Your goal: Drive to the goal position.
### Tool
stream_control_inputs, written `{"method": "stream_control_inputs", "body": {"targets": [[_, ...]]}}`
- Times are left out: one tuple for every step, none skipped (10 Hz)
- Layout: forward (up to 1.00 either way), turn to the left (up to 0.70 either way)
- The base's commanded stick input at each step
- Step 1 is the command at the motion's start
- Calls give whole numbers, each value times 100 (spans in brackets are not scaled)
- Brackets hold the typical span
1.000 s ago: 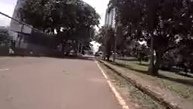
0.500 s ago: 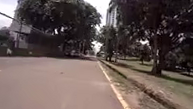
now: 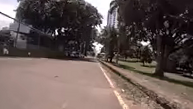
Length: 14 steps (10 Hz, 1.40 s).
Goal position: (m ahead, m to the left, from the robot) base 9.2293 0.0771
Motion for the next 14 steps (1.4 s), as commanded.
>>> {"method": "stream_control_inputs", "body": {"targets": [[70, 0], [70, 0], [70, 0], [70, 0], [70, 0], [70, 0], [70, 0], [70, 0], [70, 0], [70, 0], [70, 0], [70, 0], [70, 0], [70, 0]]}}
